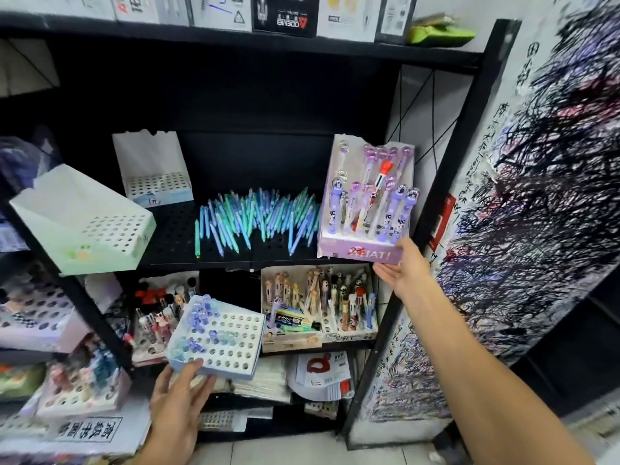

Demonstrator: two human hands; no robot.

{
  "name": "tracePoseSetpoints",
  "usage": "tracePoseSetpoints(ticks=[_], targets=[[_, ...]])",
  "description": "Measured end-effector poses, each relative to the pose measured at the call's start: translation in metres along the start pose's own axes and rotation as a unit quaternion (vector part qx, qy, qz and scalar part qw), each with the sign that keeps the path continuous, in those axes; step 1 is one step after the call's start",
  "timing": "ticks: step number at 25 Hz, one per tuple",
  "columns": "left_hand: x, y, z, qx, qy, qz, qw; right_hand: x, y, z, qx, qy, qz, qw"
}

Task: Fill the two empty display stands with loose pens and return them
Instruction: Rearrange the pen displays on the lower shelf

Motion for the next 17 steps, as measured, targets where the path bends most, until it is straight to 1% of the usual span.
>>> tracePoseSetpoints(ticks=[3,7,11,14,17], targets=[[-0.001,0.0,0.002,-0.004,-0.001,0.004,1.0,0.002,0.003,0.008,-0.016,-0.072,-0.032,0.997],[0.001,-0.001,0.001,-0.013,-0.006,0.005,1.0,0.01,0.007,0.02,0.024,-0.123,-0.042,0.991],[0.008,-0.006,0.001,-0.002,0.011,0.032,0.999,0.02,0.026,0.018,0.062,-0.137,-0.049,0.987],[0.012,-0.004,0.005,0.004,0.021,0.037,0.999,0.028,0.055,0.016,0.058,-0.136,-0.095,0.985],[0.018,0.001,0.014,0.004,0.026,0.042,0.999,0.039,0.093,0.03,0.036,-0.111,-0.129,0.985]])
Point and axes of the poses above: each hand's wrist, its own y-axis away from the middle knuckle, its own x-axis out of the back of the hand, z = x × y, the point moved 2 cm from there along -y, towards the middle knuckle, and after that the axes turned 8 degrees about z, right-handed, at the moved point
